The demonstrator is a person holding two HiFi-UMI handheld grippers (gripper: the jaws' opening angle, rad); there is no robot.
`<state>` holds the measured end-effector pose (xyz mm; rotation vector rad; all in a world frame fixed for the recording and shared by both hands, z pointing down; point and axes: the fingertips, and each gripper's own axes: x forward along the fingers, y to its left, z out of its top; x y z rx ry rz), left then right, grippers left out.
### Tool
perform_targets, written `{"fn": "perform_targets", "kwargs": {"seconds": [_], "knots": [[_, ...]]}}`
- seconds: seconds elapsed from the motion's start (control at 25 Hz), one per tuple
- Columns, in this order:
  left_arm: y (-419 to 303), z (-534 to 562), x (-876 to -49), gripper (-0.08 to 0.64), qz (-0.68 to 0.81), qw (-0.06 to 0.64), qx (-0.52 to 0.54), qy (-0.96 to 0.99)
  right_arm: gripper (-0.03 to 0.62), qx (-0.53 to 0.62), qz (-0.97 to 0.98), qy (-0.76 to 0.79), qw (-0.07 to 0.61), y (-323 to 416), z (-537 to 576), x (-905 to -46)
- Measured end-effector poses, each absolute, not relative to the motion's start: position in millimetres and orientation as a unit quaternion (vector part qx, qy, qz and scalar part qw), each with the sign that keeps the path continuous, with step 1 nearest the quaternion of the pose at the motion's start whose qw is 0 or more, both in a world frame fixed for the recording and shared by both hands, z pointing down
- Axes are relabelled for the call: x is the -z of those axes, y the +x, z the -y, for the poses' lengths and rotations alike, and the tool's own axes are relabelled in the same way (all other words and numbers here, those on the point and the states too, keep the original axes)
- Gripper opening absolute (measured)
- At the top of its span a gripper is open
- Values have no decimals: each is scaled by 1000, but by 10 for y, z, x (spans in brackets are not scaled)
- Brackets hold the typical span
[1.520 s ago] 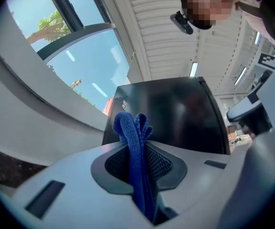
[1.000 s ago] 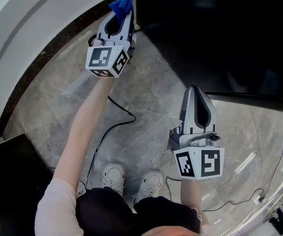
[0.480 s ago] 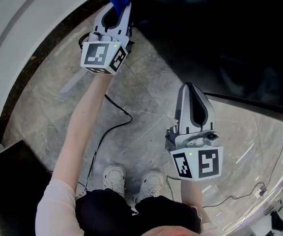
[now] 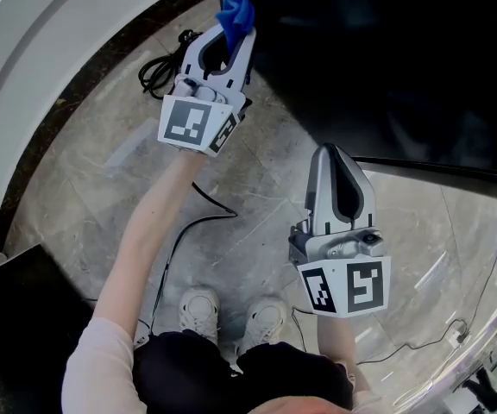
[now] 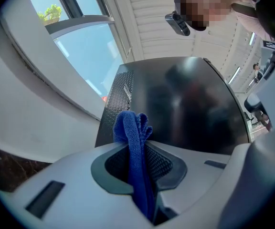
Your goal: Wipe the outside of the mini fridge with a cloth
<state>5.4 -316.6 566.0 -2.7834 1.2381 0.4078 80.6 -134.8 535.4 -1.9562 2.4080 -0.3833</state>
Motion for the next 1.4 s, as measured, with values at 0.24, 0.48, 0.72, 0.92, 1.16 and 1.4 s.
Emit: {"fn": "perform_targets", "kwargs": {"seconds": [0.24,0.48,0.72,0.92,1.16,1.4], "knots": [[415,2592,-5568,60,-349,37,-148,-924,12,117,-754,-646,19,1025,1256,-5300],[716,2109,-5498,60,-311,0,-182,-933,12,105,-717,-689,25,1466,1123,-5218],[996,1675,-5382,60,-272,-4,-200,-941,12,93,-704,-704,20,1643,975,-5188],[1144,1452,-5419,60,-250,-10,-191,-949,12,72,-683,-726,18,1797,837,-5095],[1265,1302,-5407,60,-230,-21,-193,-954,12,66,-667,-741,22,1965,760,-5003],[1395,1095,-5440,60,-204,-18,-180,-962,12,61,-675,-735,26,1884,724,-4934]]}}
